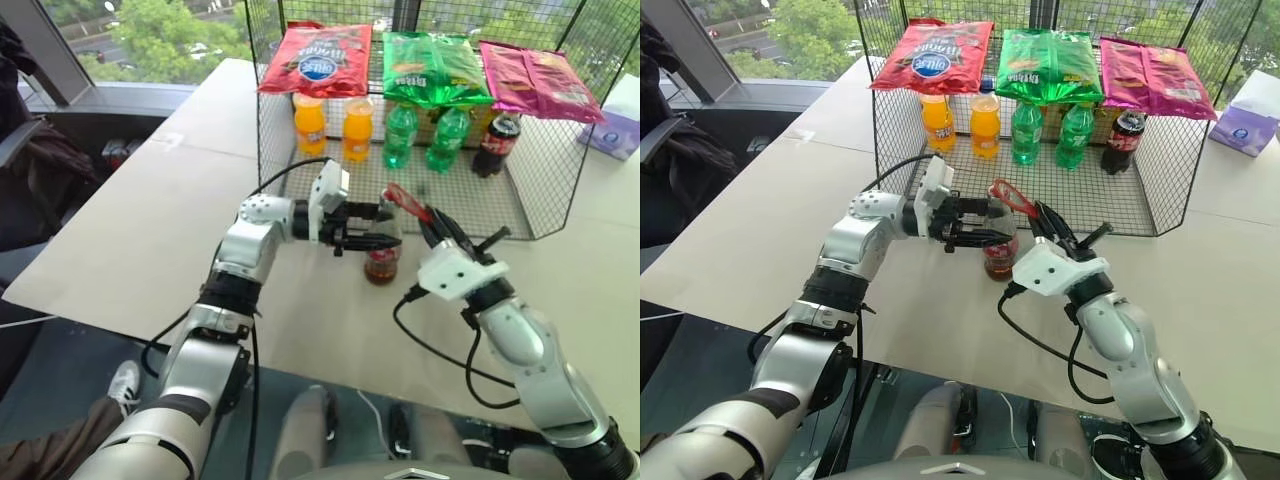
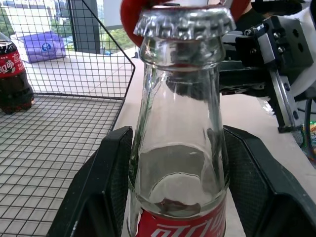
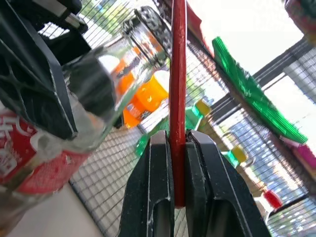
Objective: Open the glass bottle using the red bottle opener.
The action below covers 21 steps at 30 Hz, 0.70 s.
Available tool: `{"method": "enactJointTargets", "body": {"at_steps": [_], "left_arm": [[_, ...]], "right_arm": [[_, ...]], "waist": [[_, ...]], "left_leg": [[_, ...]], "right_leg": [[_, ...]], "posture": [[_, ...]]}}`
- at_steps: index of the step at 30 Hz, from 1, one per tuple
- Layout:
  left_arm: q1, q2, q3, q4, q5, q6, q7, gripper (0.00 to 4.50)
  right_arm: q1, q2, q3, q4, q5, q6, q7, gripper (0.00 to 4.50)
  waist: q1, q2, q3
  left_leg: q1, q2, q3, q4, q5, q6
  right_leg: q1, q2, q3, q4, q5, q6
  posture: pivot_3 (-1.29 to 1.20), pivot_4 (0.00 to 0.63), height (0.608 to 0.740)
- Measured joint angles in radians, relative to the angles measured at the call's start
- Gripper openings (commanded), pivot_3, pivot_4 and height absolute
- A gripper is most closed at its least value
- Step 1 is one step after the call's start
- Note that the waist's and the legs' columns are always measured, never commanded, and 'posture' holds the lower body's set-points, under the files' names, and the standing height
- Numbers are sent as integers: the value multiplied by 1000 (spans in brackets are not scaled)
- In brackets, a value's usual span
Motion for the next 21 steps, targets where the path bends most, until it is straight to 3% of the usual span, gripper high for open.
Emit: {"method": "enactJointTargets", "body": {"at_steps": [21], "left_arm": [[0, 11, 0, -10, 15, 24, -5, 2207]], "right_arm": [[10, 99, 31, 173, -406, -165, -177, 0]], "waist": [[0, 0, -1]], "left_leg": [[6, 0, 1, 0, 0, -1]], "right_leg": [[4, 0, 1, 0, -1, 1]], "posture": [[0, 150, 740]]}}
